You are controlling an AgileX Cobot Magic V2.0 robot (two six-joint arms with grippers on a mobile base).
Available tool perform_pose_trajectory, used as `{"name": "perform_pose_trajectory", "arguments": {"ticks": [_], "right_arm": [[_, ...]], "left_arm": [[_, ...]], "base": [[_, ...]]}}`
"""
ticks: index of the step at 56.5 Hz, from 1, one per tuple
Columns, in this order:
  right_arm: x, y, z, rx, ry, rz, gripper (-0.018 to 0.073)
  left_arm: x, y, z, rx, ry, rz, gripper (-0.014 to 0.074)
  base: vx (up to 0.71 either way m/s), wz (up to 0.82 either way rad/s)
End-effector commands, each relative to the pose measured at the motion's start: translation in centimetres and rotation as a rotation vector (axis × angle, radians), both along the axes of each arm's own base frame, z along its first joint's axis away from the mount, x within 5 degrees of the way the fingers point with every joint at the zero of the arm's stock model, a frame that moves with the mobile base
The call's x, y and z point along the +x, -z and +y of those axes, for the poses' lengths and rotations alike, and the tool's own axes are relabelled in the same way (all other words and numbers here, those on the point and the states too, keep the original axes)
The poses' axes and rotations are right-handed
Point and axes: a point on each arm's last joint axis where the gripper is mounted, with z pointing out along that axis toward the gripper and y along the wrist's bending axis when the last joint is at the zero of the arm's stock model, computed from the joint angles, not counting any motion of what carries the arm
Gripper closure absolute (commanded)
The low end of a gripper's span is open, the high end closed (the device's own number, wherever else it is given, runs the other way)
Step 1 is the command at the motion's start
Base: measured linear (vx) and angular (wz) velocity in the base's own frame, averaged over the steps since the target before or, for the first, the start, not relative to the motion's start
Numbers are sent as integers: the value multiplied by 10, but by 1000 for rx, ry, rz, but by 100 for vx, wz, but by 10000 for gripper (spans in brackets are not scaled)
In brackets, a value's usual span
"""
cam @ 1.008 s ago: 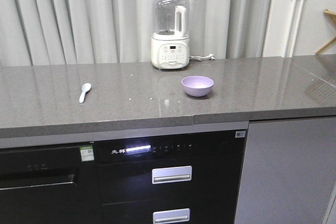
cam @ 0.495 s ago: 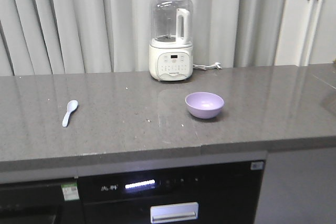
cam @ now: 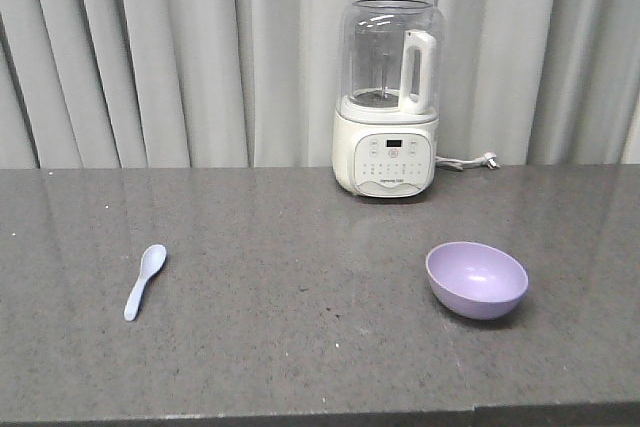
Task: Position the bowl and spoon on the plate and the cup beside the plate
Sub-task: 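Drive the base toward the counter with the spoon and lavender bowl, then move the left gripper above the white spoon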
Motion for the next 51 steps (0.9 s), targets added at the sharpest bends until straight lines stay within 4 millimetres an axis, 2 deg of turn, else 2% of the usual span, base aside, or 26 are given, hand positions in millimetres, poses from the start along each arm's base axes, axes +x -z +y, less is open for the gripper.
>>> {"name": "perform_pose_trajectory", "arguments": {"ticks": [1,29,51], "right_arm": [[1,-6,1,-6,-6,-81,568],[1,-6,1,-6,-6,-81,568],[1,-6,1,-6,-6,-81,568]], "left_arm": [[-2,-16,0,-22,-2,-104,602],[-2,-16,0,-22,-2,-104,602],[-2,-16,0,-22,-2,-104,602]], "base": [[42,11],[35,4],[12,4]]}}
